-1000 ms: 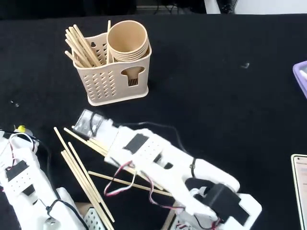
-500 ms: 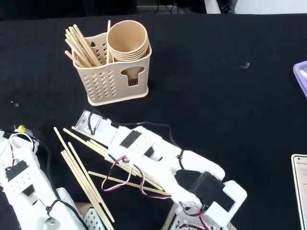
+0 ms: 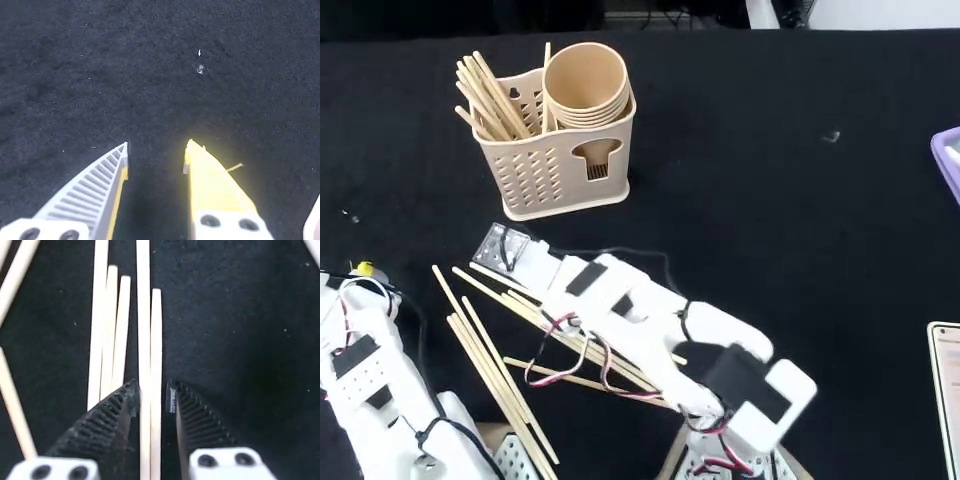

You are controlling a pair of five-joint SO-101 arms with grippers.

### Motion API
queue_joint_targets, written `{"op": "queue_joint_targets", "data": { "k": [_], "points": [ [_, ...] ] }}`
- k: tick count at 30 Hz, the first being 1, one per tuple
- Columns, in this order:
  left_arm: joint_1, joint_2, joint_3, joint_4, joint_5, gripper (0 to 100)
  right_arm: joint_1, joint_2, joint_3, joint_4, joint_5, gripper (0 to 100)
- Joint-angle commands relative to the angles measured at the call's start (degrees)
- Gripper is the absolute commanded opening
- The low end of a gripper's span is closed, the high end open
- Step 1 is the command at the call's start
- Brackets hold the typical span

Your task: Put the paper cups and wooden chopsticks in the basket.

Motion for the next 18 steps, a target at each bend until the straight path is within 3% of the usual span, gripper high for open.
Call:
{"op": "queue_joint_targets", "data": {
  "k": [1, 3, 6, 11, 18],
  "points": [
    [-0.13, -1.05, -4.44, -0.97, 0.09, 19, 0.79, 2.68, -6.37, 3.87, 0.88, 11.4],
    [-0.13, -1.05, -4.44, -0.97, 0.09, 19, 0.53, 3.12, -6.64, 4.4, 0.88, 10.3],
    [-0.13, -1.05, -4.44, -0.97, 0.09, 19, 0.53, 3.12, -6.64, 4.4, 0.97, 0.5],
    [-0.13, -1.05, -4.26, -0.97, 0.09, 19, 0.79, 1.63, -6.81, 5.8, 0.88, 1.0],
    [0.04, -1.05, -4.09, -0.7, 0.26, 19, 0.88, -12.7, -5.05, 13.36, 0.44, 1.0]
  ]
}}
